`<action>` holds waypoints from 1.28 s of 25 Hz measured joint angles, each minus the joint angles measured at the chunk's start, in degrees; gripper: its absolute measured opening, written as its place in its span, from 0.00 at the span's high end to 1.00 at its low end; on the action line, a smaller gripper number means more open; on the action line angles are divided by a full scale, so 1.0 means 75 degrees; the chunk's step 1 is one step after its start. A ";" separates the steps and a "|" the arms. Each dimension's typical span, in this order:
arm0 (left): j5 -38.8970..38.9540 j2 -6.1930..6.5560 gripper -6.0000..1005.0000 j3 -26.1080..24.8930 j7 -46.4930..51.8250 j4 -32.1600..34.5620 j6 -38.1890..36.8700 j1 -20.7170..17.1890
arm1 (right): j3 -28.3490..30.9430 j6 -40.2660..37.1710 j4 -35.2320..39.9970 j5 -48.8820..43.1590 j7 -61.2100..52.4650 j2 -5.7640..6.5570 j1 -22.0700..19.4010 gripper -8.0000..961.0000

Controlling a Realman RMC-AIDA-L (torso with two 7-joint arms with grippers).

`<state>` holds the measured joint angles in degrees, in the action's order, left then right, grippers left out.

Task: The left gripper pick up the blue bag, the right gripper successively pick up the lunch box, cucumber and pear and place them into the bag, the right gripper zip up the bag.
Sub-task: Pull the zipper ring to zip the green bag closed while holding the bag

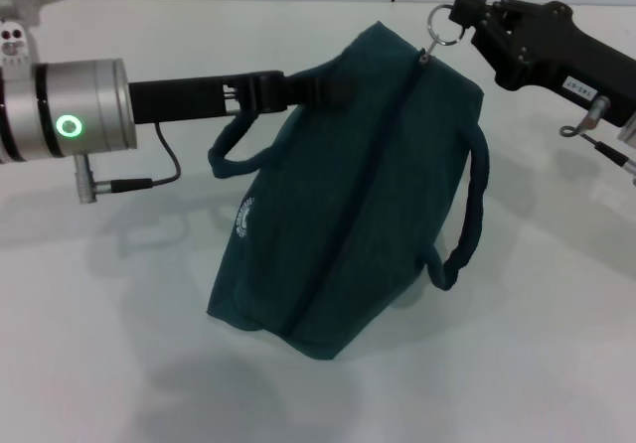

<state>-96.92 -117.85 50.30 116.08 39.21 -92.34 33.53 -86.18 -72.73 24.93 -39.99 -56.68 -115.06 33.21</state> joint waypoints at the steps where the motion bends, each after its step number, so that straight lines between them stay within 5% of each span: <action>1: -0.0002 -0.0003 0.94 0.0043 -0.0027 0.0000 -0.0001 0.0010 | 0.0042 -0.0025 -0.0013 0.0000 -0.0001 0.0007 -0.0010 0.99; 32: 0.1412 -0.0052 0.94 0.0196 -0.0509 0.0070 -0.1551 0.0250 | 0.0358 0.0355 -0.0505 -0.0065 0.0093 0.0081 0.0047 0.94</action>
<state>-86.33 -118.24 51.77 112.26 39.73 -103.98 35.40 -83.49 -70.07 21.14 -40.48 -55.98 -114.45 33.57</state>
